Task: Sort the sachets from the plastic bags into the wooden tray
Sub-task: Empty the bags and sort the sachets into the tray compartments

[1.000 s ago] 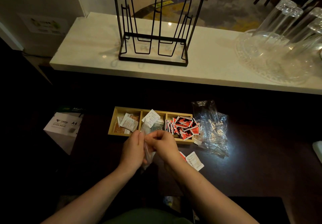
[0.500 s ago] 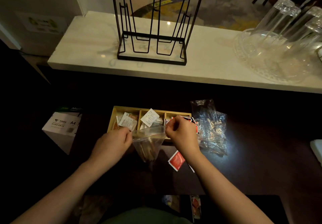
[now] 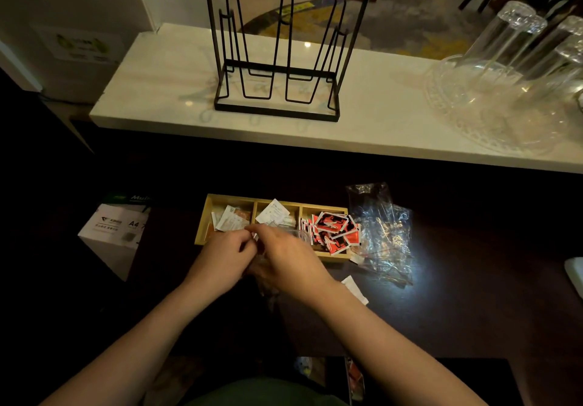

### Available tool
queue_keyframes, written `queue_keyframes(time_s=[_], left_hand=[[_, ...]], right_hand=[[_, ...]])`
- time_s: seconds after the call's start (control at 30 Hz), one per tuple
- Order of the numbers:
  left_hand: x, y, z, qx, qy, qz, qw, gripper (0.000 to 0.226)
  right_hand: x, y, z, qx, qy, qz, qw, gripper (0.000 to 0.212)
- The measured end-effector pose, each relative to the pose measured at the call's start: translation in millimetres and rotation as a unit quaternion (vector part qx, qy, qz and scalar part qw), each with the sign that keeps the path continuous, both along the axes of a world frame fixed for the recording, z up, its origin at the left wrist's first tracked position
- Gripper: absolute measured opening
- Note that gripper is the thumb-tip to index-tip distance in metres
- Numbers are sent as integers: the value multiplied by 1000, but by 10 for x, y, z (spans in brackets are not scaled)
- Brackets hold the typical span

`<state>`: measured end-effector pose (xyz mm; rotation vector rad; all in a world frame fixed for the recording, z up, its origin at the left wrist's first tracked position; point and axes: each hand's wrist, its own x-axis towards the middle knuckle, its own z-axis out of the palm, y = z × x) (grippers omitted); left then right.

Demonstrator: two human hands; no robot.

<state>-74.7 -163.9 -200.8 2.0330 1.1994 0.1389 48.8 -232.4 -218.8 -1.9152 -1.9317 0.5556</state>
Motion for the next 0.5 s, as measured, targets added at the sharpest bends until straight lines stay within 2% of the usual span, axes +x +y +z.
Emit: queue_keyframes(time_s=[0.07, 0.17, 0.23, 0.27, 0.3, 0.37, 0.4, 0.43, 0.5], left_hand=[[-78, -2, -36, -14, -65, 16, 998, 28], [-176, 30, -199, -48, -143, 124, 981, 26], [-240, 56, -422, -145, -139, 216, 955, 22], [-269, 38, -524, -233, -126, 257, 929, 26], [-298, 5, -615, -336, -123, 288, 888, 35], [-344, -59, -769, -506, -178, 311, 785, 51], [-347, -75, -806, -553, -224, 308, 741, 55], [-343, -77, -804, -571, -272, 305, 712, 55], [-305, -48, -708, -543, -337, 320, 699, 45]], right_hand=[[15, 85, -41, 16, 7, -24, 1000, 33], [83, 215, 23, 57, 12, -27, 998, 12], [120, 311, 155, 78, 51, -5, 996, 8], [124, 358, 243, 85, 75, 8, 994, 10], [125, 409, 336, 91, 92, 20, 991, 13], [116, 505, 529, 104, 120, 30, 987, 17], [114, 551, 612, 116, 136, 31, 983, 18], [114, 588, 684, 125, 154, 30, 980, 18], [143, 652, 761, 130, 178, 11, 975, 17]])
